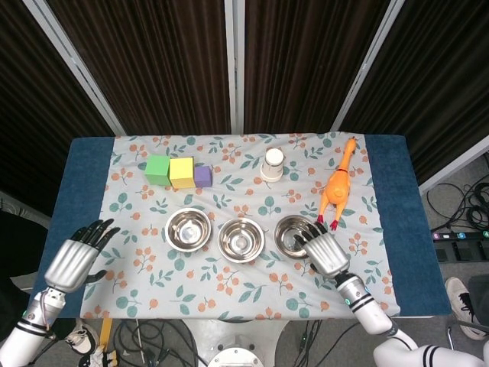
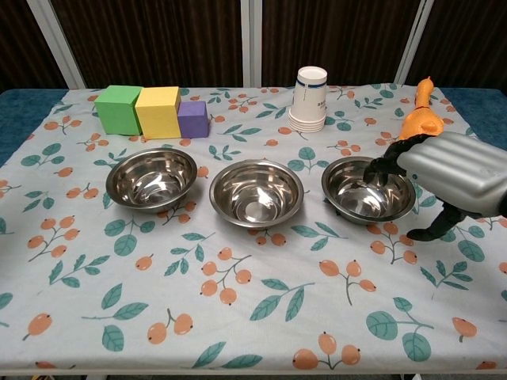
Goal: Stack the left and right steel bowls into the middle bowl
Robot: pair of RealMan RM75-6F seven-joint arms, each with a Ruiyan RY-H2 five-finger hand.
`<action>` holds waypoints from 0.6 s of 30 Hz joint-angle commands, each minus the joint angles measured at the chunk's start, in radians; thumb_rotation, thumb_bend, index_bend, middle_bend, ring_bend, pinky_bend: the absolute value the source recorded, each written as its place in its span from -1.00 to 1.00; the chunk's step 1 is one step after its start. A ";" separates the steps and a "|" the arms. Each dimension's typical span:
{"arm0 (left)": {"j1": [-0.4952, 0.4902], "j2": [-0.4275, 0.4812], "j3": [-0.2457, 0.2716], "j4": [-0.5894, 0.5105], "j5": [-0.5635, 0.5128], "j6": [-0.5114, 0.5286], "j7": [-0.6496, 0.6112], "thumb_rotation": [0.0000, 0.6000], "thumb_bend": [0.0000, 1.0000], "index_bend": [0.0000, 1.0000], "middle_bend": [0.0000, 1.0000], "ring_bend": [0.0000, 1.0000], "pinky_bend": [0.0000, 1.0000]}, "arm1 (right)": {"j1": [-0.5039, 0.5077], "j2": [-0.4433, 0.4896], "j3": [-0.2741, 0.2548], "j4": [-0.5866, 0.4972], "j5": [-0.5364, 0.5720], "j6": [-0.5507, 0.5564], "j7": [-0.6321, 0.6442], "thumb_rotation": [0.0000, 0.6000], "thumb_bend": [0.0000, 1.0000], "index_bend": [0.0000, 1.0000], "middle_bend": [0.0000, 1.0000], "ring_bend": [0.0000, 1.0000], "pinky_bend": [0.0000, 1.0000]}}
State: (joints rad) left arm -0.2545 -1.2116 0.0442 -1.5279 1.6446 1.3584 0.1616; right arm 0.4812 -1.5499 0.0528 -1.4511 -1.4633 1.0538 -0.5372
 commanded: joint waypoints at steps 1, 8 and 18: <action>-0.003 -0.002 0.001 0.009 0.000 -0.005 -0.008 1.00 -0.88 -0.62 -0.63 -0.73 -0.46 | 0.017 -0.029 0.007 0.024 0.013 -0.016 -0.010 1.00 -0.84 -0.41 -0.33 -0.62 -0.61; -0.008 -0.011 0.004 0.031 0.005 -0.015 -0.020 1.00 -0.88 -0.62 -0.63 -0.74 -0.46 | 0.045 -0.077 0.016 0.071 0.040 -0.045 -0.021 1.00 -0.82 -0.31 -0.28 -0.58 -0.61; -0.014 -0.015 0.007 0.045 0.000 -0.028 -0.043 1.00 -0.88 -0.62 -0.63 -0.73 -0.46 | 0.079 -0.117 0.026 0.102 0.083 -0.079 -0.044 1.00 -0.47 0.03 -0.07 -0.44 -0.60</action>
State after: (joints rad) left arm -0.2681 -1.2270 0.0513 -1.4832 1.6451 1.3310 0.1188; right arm 0.5590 -1.6660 0.0798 -1.3499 -1.3819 0.9765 -0.5802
